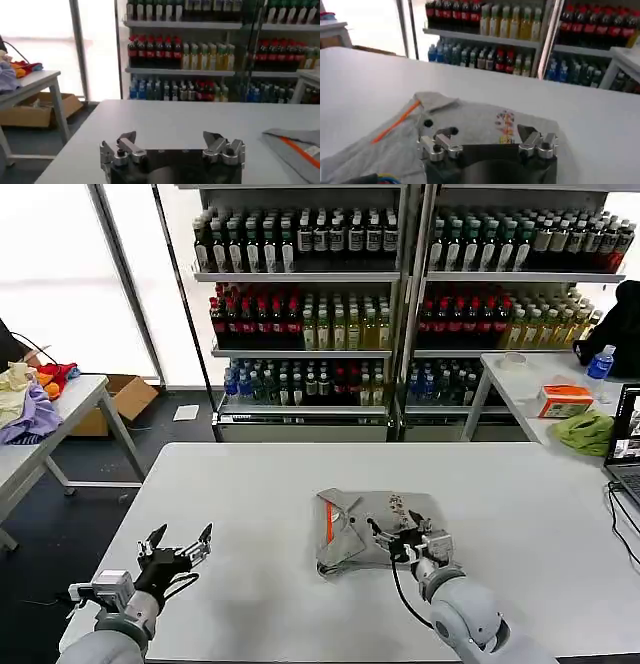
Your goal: Fold and organize the clothes.
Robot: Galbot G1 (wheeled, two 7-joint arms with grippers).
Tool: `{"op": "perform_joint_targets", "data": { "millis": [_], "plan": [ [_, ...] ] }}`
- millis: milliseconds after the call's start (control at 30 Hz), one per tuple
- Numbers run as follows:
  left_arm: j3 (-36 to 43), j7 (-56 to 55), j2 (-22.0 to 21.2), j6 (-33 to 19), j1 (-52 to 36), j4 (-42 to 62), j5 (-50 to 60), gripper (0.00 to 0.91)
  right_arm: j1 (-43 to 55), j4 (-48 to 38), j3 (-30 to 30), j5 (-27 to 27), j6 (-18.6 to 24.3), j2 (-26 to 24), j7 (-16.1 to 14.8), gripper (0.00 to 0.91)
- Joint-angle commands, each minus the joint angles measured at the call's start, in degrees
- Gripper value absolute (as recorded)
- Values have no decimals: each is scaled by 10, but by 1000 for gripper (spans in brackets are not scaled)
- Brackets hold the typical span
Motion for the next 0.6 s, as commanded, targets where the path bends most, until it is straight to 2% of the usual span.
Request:
{"op": "perform_joint_targets", "data": {
  "millis": [33, 333, 433, 533, 600],
  "plan": [
    [-3, -1, -8, 2, 9, -5, 5, 907, 2, -34, -18, 28, -1, -1, -5, 907],
    [-10, 1, -4, 3, 10, -6, 5, 907, -10, -13, 7, 52, -1, 9, 2, 907],
    [-10, 1, -10, -5, 8, -5, 11, 907, -28, 35, 40, 64, 0, 15, 7, 907],
    [-13, 3, -19, -23, 4, -8, 19, 907, -53, 79, 91, 20, 3, 26, 6, 907],
    [-20, 7, -26, -36, 1, -13, 17, 907, -83, 106, 135, -47, 19, 32, 12, 907]
  ]
}}
